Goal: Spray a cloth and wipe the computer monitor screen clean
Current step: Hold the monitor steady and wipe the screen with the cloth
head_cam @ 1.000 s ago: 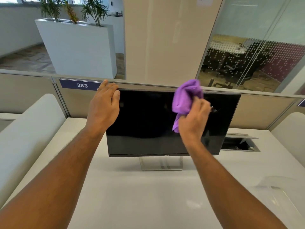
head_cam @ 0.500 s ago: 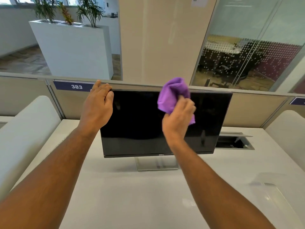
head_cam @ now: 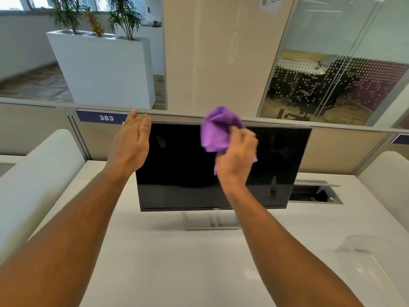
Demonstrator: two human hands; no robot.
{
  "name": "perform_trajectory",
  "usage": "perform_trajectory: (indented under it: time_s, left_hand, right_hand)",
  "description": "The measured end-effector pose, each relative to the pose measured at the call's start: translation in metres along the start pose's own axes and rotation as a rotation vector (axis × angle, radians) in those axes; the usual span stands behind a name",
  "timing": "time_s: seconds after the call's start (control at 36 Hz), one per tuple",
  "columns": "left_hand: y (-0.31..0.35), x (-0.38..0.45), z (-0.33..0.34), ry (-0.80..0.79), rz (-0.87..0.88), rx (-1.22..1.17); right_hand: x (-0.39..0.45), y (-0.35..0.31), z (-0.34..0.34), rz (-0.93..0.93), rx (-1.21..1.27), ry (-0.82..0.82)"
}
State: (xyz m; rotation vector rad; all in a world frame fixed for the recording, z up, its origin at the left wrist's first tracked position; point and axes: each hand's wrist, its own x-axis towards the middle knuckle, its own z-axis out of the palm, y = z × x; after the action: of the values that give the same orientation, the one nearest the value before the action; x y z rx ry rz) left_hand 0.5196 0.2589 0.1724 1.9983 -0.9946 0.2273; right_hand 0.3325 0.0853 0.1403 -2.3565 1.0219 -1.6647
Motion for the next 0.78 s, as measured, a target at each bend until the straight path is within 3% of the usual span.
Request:
perform_trajectory:
  time_s: [0.08,0.17,0.28,0.47,0.53,0.64,0.78]
  left_hand:
    - [0.003,-0.002,0.0,-0.003,-0.032,-0.021]
    - [0.006,-0.002,-0.001,-0.006,-0.052,-0.03]
    - [0.005,-0.003,-0.002,-0.019,-0.066,-0.029]
    - [0.012,-0.003,-0.004,0.026,-0.037,-0.069]
    - [0.011,-0.005,-0.005,0.005,-0.043,-0.048]
    - [0.012,-0.005,-0.006,-0.004,-0.018,-0.029]
    - [0.011,-0.003,-0.005,-0.023,-0.019,-0.007]
  right_hand:
    - [0.014,0.022,-0.011,0.393,0.044,0.147]
    - [0.019,0.015,-0.009,0.474,0.07,0.167]
    - [0.0,-0.02,0.008,0.221,0.01,0.026]
    - [-0.073,-0.065,0.046,-0.616,0.019,-0.437]
    - [-0.08,-0.059,0.049,-0.732,-0.018,-0.481]
    - [-0.066,-0.038,0.042,-0.702,-0.034,-0.313]
    - [-0.018,0.01,0.008,-0.373,-0.048,-0.05]
